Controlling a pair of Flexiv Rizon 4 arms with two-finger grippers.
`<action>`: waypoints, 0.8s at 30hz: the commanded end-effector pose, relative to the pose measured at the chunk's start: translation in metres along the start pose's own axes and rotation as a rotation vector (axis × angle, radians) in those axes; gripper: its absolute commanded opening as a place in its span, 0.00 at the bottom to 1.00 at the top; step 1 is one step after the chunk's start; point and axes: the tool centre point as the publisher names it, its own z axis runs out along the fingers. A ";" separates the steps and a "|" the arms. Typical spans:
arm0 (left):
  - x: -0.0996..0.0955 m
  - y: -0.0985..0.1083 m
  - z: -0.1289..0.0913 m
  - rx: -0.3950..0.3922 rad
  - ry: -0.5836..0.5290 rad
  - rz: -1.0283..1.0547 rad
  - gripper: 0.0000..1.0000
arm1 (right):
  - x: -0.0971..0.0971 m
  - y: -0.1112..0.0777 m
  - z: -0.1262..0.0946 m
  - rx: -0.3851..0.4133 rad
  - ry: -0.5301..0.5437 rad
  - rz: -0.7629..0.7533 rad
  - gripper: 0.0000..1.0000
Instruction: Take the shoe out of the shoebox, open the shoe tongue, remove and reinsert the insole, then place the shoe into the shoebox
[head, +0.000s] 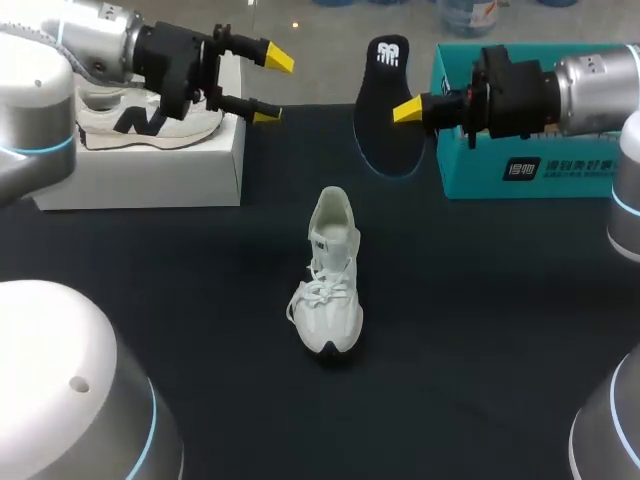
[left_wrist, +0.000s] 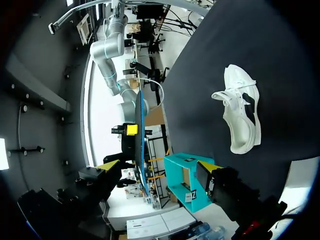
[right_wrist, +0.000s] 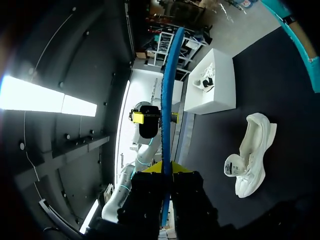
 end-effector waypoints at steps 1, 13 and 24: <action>0.002 0.005 -0.027 0.086 0.080 -0.012 1.00 | 0.005 0.006 0.002 0.000 -0.015 -0.025 0.00; 0.022 0.000 -0.081 0.177 0.203 -0.072 1.00 | 0.022 0.024 0.002 0.005 -0.046 -0.087 0.00; 0.056 0.017 -0.119 0.153 0.248 -0.063 1.00 | 0.030 0.036 0.007 0.002 -0.086 -0.096 0.00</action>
